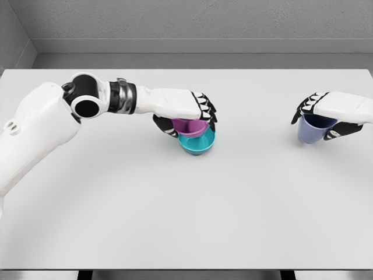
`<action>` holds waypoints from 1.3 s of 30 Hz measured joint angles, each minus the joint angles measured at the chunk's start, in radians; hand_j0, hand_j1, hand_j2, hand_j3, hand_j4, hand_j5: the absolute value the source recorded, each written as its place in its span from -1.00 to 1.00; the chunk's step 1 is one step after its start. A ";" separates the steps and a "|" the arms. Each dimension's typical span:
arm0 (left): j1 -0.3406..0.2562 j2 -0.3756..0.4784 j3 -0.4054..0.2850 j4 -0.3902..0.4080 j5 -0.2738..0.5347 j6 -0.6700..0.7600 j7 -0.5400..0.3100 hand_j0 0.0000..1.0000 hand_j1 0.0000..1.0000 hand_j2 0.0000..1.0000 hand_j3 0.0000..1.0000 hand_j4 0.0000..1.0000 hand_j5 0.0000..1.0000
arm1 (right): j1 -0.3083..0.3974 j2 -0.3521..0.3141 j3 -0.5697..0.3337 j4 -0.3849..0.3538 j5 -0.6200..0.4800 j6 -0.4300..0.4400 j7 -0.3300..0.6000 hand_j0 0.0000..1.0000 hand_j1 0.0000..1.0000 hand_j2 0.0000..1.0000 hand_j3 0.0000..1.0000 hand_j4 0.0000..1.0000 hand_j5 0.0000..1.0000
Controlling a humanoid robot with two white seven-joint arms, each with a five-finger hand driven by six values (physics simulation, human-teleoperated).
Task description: Stacking bowl and cup with both arms
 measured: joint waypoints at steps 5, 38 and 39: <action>0.005 -0.023 -0.001 0.007 -0.023 0.000 0.000 0.50 0.50 0.50 0.50 0.50 0.50 | -0.009 0.000 -0.003 -0.001 -0.002 0.000 0.000 0.31 0.31 0.31 0.31 0.31 0.31; 0.012 -0.058 0.006 0.019 -0.077 0.000 0.000 1.00 1.00 1.00 1.00 1.00 1.00 | -0.069 0.009 -0.009 -0.019 -0.008 0.000 -0.001 0.32 0.32 0.32 0.32 0.32 0.32; 0.011 -0.058 0.006 0.018 -0.077 0.000 0.000 1.00 1.00 1.00 1.00 1.00 1.00 | -0.069 0.009 -0.009 -0.022 -0.008 0.000 -0.001 0.31 0.31 0.31 0.31 0.31 0.31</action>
